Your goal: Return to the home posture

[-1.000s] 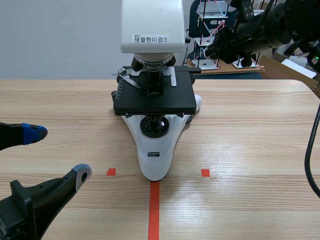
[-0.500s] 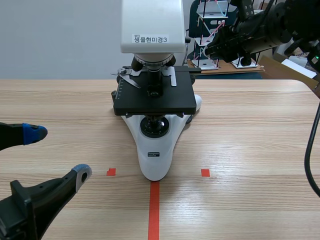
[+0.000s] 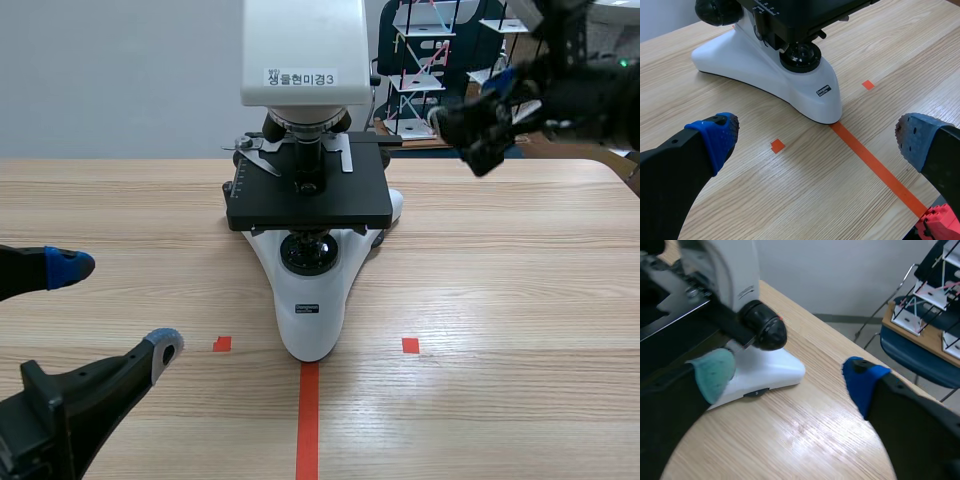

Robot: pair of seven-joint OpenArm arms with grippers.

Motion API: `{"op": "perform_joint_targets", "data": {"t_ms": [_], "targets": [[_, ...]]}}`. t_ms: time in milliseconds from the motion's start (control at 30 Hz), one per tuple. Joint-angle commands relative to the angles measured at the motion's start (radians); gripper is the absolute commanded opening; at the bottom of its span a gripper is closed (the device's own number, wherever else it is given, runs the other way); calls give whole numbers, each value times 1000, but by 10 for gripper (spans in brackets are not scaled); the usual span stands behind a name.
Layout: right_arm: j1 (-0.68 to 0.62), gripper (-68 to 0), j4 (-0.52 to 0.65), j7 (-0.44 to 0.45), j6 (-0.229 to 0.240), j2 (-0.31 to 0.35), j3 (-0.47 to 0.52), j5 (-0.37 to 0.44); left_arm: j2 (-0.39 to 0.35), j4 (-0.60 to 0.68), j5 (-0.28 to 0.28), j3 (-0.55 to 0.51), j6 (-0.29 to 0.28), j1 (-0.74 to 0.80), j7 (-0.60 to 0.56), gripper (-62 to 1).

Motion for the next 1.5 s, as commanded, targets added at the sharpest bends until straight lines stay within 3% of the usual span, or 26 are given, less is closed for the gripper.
{"op": "perform_joint_targets", "data": {"t_ms": [0,167,500,633,1467], "targets": [[-55,-117,35,54,0,11,17,-3,2,12,-6,-3,-2,2,-13,14],[-282,-7,134,262,0,11,77,-62,2,12,-6,-3,-2,2,-13,14],[-628,-6,226,771,-12,10,156,-235,2,12,-6,-3,-2,2,-13,14],[-705,-6,226,907,-22,10,179,-305,2,12,-6,-3,-2,2,-13,14],[-732,-8,226,920,-26,10,187,-320,2,12,-6,-3,-2,2,-14,14]]}}
